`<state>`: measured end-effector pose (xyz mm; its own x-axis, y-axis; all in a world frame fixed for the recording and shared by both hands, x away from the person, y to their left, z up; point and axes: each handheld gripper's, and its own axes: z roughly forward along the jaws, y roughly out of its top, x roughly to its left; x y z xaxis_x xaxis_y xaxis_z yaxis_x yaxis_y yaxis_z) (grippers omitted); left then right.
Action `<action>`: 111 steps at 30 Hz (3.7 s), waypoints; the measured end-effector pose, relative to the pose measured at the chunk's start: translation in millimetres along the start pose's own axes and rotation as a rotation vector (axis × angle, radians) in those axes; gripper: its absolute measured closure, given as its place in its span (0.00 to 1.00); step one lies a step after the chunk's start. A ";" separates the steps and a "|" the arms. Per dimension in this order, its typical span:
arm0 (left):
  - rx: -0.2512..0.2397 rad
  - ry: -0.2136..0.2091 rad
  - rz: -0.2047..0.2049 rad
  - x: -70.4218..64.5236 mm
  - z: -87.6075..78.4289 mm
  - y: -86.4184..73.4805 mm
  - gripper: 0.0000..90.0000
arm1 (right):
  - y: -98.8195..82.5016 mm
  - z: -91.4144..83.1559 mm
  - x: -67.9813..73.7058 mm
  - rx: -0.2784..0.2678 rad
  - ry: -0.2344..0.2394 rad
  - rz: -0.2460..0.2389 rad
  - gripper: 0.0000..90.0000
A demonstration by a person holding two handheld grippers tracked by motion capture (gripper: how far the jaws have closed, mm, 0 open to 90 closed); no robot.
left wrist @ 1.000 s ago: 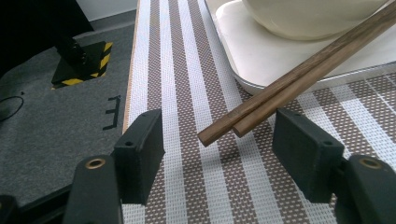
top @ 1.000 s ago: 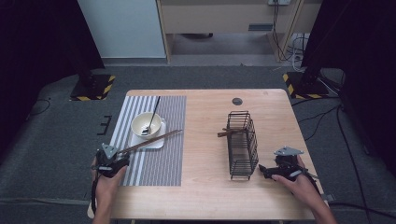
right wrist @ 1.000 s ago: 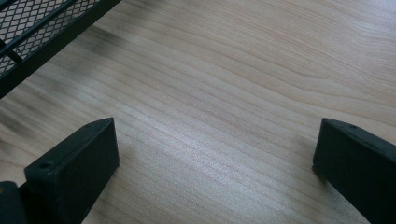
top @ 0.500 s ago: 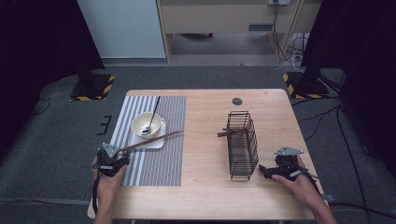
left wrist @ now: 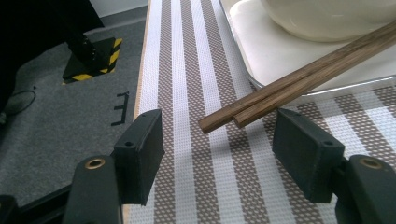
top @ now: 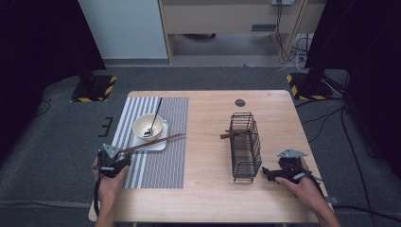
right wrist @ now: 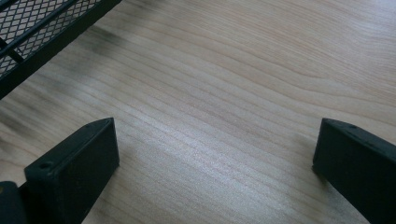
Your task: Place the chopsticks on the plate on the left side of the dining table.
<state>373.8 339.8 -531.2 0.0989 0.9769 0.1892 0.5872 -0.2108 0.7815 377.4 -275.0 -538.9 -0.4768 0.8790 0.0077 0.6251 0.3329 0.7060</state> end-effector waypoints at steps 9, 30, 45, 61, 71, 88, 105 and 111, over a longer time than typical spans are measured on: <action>0.005 -0.004 0.044 -4.6 3.8 2.4 0.36 | -0.1 -0.1 0.2 -0.001 -0.002 0.000 0.00; -0.004 -0.035 0.006 -3.1 -17.7 -7.5 0.39 | 2.1 2.1 0.1 0.003 0.004 -0.011 0.00; -0.021 -0.103 -0.036 3.0 -10.5 -7.9 0.46 | 2.7 2.7 0.2 0.003 0.006 -0.013 0.00; -0.018 -0.115 -0.035 2.5 -9.0 -5.6 0.48 | 2.7 2.7 0.4 0.002 0.004 -0.011 0.00; -0.026 -0.129 -0.035 2.9 -6.4 -4.1 0.56 | 2.6 2.6 0.9 0.002 0.003 -0.010 0.00; -0.027 -0.134 -0.009 -0.7 -5.3 -2.0 0.56 | 2.5 2.5 1.1 0.001 0.002 -0.008 0.00; -0.004 -0.114 -0.027 4.0 -3.5 -4.4 0.43 | 2.6 2.6 1.2 0.001 0.002 -0.007 0.00; -0.001 -0.143 -0.005 -0.2 -1.4 -1.9 0.44 | 2.5 2.5 1.3 0.001 0.001 -0.007 0.00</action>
<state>371.6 339.9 -531.9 0.2090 0.9729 0.0985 0.5871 -0.2054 0.7830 379.9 -272.2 -538.9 -0.4817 0.8763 0.0034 0.6221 0.3392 0.7057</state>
